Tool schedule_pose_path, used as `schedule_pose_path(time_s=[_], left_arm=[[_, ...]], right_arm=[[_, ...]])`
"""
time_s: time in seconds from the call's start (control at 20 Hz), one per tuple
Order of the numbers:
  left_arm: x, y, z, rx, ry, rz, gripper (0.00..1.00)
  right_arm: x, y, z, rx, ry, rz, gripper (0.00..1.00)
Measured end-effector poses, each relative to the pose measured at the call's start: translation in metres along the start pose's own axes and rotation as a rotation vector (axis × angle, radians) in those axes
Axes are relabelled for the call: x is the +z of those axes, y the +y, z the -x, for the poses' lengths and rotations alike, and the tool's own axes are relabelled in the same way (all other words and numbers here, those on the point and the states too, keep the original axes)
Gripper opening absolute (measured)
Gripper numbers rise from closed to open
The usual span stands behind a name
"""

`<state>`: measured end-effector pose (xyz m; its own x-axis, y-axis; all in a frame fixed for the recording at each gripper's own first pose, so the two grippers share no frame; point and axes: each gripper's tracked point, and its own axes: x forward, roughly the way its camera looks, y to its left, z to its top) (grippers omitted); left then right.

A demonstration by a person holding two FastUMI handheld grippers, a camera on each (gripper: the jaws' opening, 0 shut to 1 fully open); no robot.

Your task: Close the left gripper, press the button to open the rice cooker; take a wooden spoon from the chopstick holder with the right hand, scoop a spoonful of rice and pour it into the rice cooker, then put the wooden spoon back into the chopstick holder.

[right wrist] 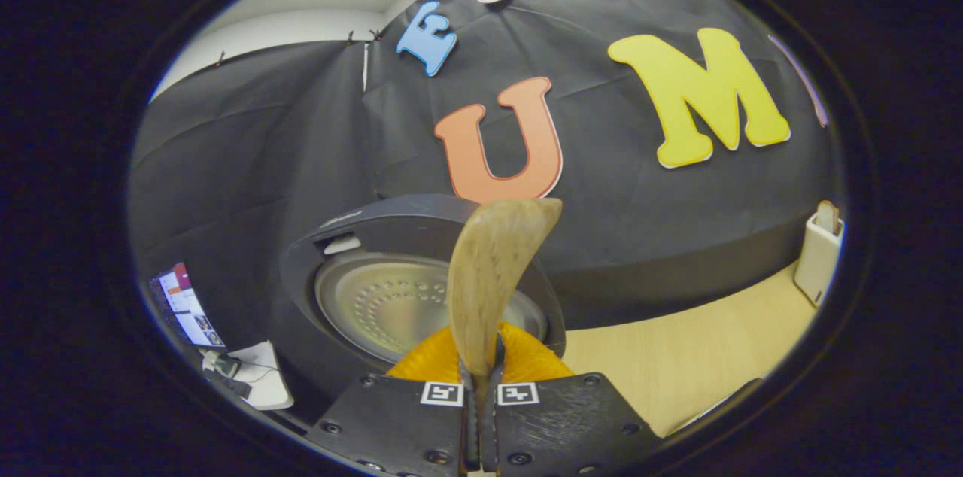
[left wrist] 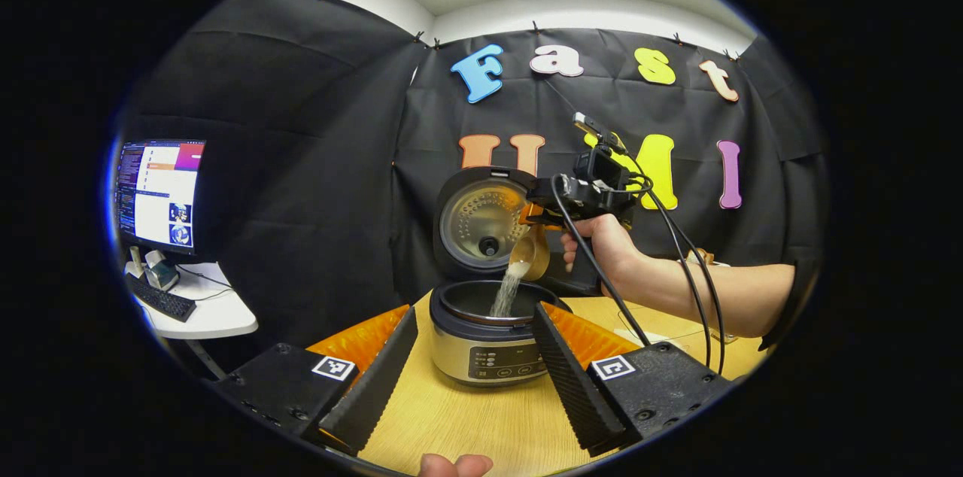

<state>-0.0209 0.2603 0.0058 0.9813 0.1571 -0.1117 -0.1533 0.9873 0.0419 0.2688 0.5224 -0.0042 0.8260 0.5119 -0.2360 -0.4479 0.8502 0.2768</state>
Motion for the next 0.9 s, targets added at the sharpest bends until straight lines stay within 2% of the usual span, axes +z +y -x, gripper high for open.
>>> schedule_pose_path(time_s=[0.2,0.3,0.55,0.9], left_arm=[[0.005,0.002,0.002,0.003,-0.016,-0.009,0.98],[0.005,0.004,0.003,0.004,-0.018,-0.009,0.98],[0.009,0.005,0.006,0.012,-0.021,-0.021,0.98],[0.015,0.005,0.009,0.015,-0.046,-0.029,0.98]], right_arm=[[0.001,0.004,0.001,-0.014,-0.021,0.076,0.04],[0.008,0.004,0.005,-0.027,-0.052,0.141,0.02],[0.019,0.023,0.013,-0.025,-0.122,0.306,0.04],[0.021,0.053,0.023,-0.013,-0.209,0.529,0.00]])
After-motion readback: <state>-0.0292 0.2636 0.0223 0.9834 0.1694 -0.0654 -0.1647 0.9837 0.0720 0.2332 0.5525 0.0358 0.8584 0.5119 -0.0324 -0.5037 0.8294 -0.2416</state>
